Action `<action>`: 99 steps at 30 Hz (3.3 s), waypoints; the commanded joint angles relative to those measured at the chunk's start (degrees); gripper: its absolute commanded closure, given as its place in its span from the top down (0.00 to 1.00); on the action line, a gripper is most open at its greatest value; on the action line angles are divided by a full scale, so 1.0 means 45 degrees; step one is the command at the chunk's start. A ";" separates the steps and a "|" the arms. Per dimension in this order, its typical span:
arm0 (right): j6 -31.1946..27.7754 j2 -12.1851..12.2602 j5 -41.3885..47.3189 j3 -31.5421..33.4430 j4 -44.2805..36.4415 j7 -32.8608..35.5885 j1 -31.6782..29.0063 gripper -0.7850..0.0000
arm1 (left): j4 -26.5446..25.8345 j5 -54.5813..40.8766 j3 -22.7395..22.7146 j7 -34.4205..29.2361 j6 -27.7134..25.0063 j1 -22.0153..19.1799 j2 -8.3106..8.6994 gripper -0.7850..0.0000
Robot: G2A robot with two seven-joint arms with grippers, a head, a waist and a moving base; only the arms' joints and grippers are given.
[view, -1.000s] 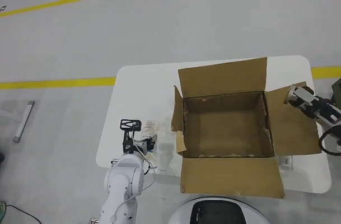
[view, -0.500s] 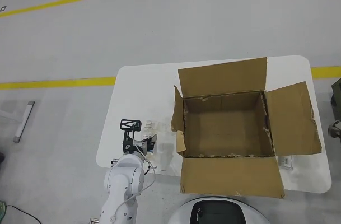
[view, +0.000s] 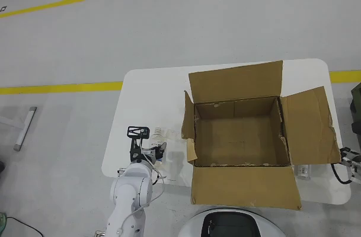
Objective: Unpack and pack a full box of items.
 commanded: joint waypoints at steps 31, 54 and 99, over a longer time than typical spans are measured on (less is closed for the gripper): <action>-0.0724 0.0055 0.1205 0.0485 -0.0735 -0.4500 -0.0185 0.00 | 0.0000 0.0000 0.0000 0.0000 0.0000 0.0000 0.0000 1.00; -0.3311 -0.0267 0.3406 0.1778 -0.4193 -1.0318 -0.2215 0.00 | 0.0000 0.0000 0.0000 0.0000 0.0000 0.0000 0.0000 1.00; -0.5172 -0.0258 0.2146 -0.1489 -0.3107 -1.3191 -0.1629 0.00 | 0.2516 -0.3310 -0.1101 -0.2573 0.0069 -0.1822 0.0072 1.00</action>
